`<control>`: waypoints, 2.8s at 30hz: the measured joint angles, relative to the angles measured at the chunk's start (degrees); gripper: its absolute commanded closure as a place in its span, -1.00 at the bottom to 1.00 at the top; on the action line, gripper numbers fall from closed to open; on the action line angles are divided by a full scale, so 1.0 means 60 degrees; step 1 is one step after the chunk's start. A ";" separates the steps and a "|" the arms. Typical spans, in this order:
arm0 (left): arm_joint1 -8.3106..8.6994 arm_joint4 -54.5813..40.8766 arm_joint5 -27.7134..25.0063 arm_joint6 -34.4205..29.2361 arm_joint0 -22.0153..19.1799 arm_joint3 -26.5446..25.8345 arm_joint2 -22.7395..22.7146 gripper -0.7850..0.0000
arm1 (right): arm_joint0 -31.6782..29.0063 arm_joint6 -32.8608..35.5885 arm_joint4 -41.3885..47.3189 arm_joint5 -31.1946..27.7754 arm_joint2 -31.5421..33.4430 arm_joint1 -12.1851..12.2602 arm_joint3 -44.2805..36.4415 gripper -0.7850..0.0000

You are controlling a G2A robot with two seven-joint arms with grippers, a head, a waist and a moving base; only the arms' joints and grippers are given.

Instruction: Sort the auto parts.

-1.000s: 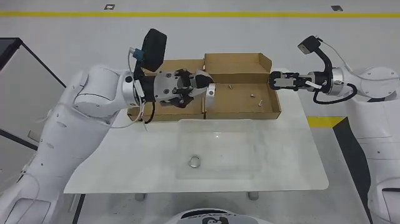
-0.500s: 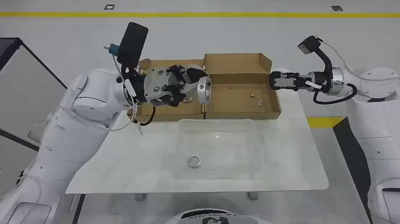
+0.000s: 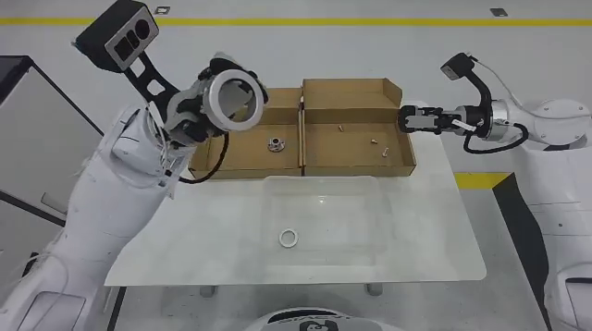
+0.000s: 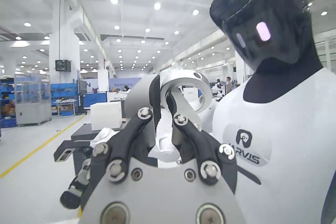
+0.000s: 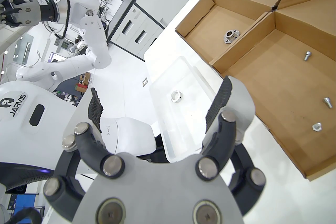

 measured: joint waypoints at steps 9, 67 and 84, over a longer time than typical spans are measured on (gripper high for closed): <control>-0.0266 -0.0943 -0.0001 -0.0718 0.0146 0.0018 -0.0343 1.00 | 0.0000 0.0000 0.0000 0.0000 0.0000 0.0000 0.0000 -1.00; -0.1499 -0.0539 -0.0001 -0.1899 0.0972 -0.0050 -0.1548 1.00 | 0.0000 0.0000 0.0000 0.0000 0.0000 0.0000 0.0000 -1.00; -0.1586 -0.1285 0.0068 -0.2245 0.0995 -0.0053 -0.1642 1.00 | 0.0000 0.0000 0.0000 0.0000 0.0000 0.0000 0.0000 -1.00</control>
